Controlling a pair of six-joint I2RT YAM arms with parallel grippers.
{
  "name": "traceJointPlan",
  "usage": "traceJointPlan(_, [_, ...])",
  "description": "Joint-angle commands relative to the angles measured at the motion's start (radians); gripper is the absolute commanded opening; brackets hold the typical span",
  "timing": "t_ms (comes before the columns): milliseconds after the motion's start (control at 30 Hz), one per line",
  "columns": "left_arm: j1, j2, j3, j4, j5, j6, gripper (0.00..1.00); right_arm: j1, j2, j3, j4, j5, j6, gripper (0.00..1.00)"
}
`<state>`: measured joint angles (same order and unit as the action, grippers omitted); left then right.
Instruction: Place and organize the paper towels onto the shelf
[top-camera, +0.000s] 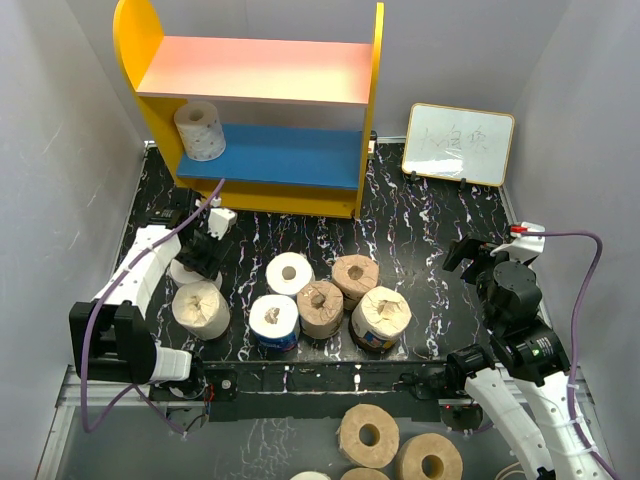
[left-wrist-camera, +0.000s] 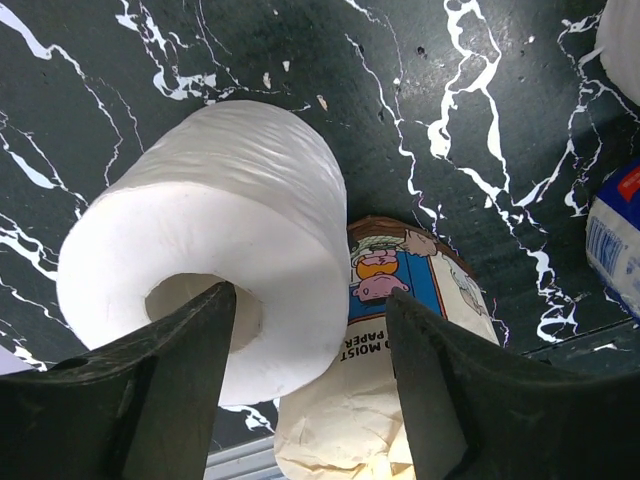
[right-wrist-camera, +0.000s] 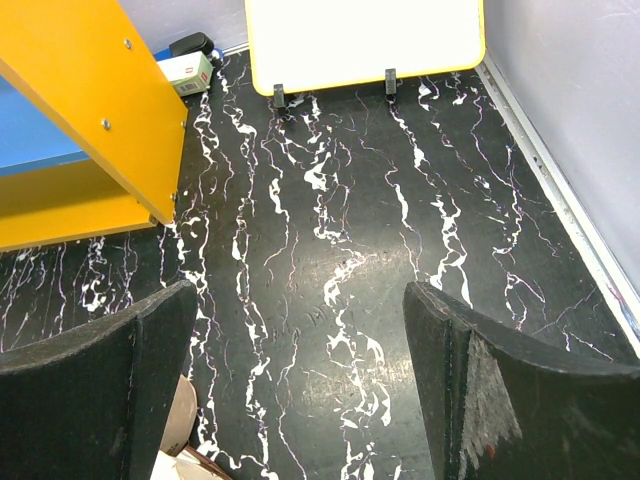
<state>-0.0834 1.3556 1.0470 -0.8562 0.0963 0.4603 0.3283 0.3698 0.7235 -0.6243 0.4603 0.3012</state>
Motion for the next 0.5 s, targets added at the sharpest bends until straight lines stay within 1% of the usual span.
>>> traceJointPlan(0, [-0.003, -0.017, -0.023, -0.011, -0.012, -0.004, 0.57, 0.004, -0.011, 0.001, 0.05, 0.001, -0.008, 0.83])
traceJointPlan(100, [-0.004, -0.012, -0.029, -0.008, -0.01, -0.012, 0.49, 0.004, -0.014, 0.001, 0.05, 0.002, -0.008, 0.83])
traceJointPlan(167, [-0.004, -0.011, -0.032, -0.005, -0.008, -0.013, 0.39, 0.005, -0.014, 0.001, 0.05, 0.003, -0.007, 0.83])
traceJointPlan(233, [-0.004, -0.01, -0.031, -0.006, -0.005, -0.01, 0.21, 0.005, -0.016, 0.001, 0.049, 0.003, -0.008, 0.83])
traceJointPlan(267, [-0.005, -0.008, -0.024, -0.012, -0.006, -0.007, 0.07, 0.004, -0.016, 0.001, 0.05, 0.003, -0.008, 0.83])
traceJointPlan(300, [-0.008, -0.008, -0.008, -0.023, -0.007, -0.001, 0.0, 0.004, -0.016, 0.002, 0.051, 0.003, -0.007, 0.83])
traceJointPlan(400, [-0.024, -0.029, 0.064, -0.056, -0.025, 0.04, 0.0, 0.005, -0.016, 0.001, 0.049, 0.003, -0.007, 0.83])
traceJointPlan(467, [-0.047, -0.03, 0.139, -0.111, -0.035, 0.093, 0.0, 0.004, -0.016, 0.001, 0.049, 0.003, -0.007, 0.83])
